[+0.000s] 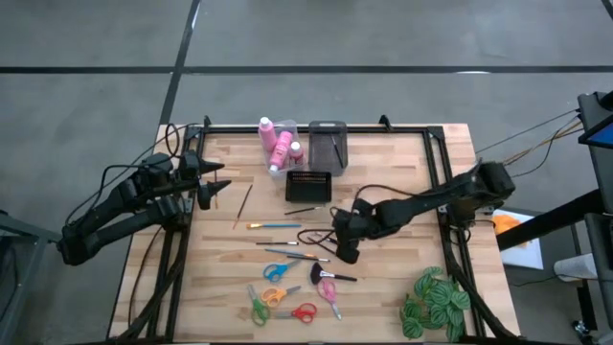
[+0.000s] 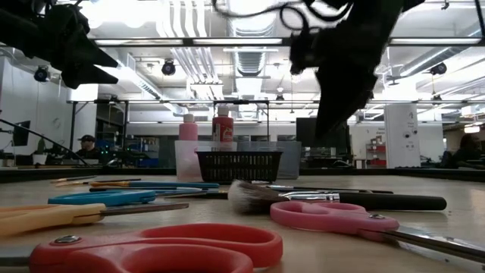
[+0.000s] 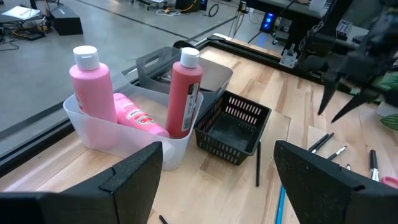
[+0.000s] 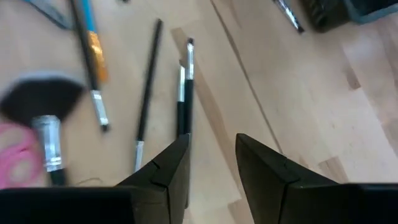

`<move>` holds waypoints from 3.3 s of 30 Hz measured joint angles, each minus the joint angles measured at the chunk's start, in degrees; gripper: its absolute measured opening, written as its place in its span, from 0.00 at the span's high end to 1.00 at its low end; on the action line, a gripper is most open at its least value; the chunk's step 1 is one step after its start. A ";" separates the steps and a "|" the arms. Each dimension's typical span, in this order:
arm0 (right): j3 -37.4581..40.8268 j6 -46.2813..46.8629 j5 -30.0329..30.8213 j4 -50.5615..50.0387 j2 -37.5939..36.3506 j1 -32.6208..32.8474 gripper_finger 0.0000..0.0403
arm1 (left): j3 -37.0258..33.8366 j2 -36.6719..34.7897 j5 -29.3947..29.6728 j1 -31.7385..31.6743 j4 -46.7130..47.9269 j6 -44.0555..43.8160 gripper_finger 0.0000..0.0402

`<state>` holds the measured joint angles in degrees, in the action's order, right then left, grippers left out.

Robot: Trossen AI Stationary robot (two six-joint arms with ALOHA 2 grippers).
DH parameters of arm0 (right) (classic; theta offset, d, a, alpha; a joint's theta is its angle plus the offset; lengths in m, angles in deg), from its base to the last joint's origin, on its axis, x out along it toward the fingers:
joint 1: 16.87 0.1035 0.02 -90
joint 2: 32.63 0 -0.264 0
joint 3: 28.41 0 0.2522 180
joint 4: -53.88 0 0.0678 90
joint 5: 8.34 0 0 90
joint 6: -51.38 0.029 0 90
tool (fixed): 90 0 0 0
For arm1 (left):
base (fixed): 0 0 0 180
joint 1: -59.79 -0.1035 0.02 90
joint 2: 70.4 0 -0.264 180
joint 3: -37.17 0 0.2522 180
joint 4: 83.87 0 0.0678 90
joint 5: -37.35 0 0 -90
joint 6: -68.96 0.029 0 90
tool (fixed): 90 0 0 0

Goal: Pick & Place Paint Supplies
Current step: Put the black paint brush into the gray bin

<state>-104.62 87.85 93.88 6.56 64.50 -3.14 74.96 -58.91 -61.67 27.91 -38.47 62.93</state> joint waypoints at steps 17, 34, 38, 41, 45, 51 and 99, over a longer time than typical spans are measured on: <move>-3.62 -1.09 -0.03 0.11 9.59 -0.04 0.69 | 0.00 0.00 -0.02 0.00 0.00 0.00 0.23; -2.91 -3.74 -3.20 2.93 9.52 -0.38 0.69 | 0.00 0.00 0.00 0.02 0.01 0.00 0.23; -2.38 -3.85 -3.20 3.50 9.50 -0.80 0.69 | 0.00 0.00 -0.02 0.01 0.00 0.00 0.23; -1.62 -3.87 -3.20 4.64 9.50 -1.01 0.69 | 0.00 0.00 -0.02 0.00 0.00 0.00 0.23; -0.01 -3.84 -3.22 7.53 9.45 -1.16 0.69 | 0.00 0.00 -0.02 0.01 0.01 0.00 0.23; 1.50 -3.63 -3.16 8.94 9.38 -1.22 0.69 | 0.00 0.00 -0.02 0.00 0.00 0.00 0.23; 8.82 -3.87 -3.08 17.95 5.37 -3.91 0.69 | 0.00 -0.02 0.00 0.01 0.02 0.00 0.23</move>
<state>-95.80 83.98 90.80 24.51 69.87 -7.05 74.96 -58.93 -61.67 27.92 -38.45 62.93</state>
